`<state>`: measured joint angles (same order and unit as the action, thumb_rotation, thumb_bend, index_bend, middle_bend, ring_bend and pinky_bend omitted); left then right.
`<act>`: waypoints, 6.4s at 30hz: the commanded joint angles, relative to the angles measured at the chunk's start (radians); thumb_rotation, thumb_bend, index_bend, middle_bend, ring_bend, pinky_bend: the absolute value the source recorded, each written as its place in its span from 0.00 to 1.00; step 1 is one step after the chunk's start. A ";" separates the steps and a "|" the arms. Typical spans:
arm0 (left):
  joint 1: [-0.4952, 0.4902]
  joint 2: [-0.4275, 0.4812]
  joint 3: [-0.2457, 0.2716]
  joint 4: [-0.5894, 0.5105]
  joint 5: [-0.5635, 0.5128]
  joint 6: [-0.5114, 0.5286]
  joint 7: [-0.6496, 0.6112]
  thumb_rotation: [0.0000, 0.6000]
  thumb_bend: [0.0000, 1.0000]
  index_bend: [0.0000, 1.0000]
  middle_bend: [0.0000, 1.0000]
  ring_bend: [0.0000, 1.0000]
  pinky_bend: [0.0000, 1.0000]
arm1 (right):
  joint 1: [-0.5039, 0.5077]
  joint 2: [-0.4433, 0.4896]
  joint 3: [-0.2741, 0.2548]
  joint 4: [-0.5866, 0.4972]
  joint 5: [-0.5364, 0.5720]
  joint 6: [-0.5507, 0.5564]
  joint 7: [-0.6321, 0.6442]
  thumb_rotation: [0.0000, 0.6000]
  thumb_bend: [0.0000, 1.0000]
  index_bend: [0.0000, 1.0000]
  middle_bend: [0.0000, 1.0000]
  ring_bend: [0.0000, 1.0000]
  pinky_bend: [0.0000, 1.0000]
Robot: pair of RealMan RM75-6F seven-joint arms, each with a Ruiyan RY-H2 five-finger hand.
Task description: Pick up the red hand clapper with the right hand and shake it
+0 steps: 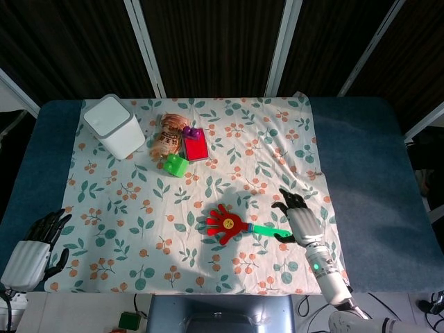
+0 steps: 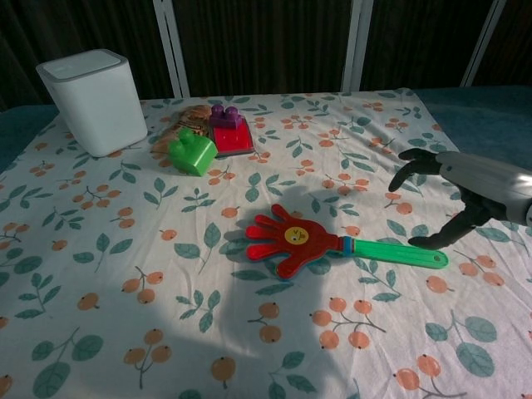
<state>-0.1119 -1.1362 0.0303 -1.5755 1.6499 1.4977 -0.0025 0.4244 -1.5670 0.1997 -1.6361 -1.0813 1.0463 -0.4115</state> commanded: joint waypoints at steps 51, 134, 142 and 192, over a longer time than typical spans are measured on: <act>0.010 0.015 0.014 -0.007 0.019 0.021 -0.005 1.00 0.51 0.00 0.00 0.00 0.14 | 0.151 -0.126 -0.056 0.059 0.237 0.027 -0.134 1.00 0.39 0.58 0.07 0.00 0.00; 0.015 0.020 0.016 0.003 0.043 0.040 -0.008 1.00 0.53 0.00 0.00 0.00 0.15 | 0.007 -0.113 -0.024 0.183 -0.513 0.252 1.238 1.00 0.44 0.93 0.78 0.87 0.96; 0.010 0.025 0.010 -0.003 0.025 0.025 -0.014 1.00 0.53 0.00 0.00 0.00 0.15 | 0.048 -0.111 0.005 0.160 -0.188 0.031 0.640 1.00 0.44 0.93 0.78 0.88 0.96; -0.001 0.020 0.005 0.003 0.018 0.013 -0.007 1.00 0.53 0.00 0.00 0.00 0.15 | 0.095 -0.113 0.020 0.032 -0.113 0.041 0.501 1.00 0.44 0.94 0.78 0.88 0.96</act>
<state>-0.1131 -1.1157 0.0359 -1.5729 1.6679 1.5105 -0.0097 0.5038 -1.6626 0.2174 -1.6304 -1.2024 1.1012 0.1189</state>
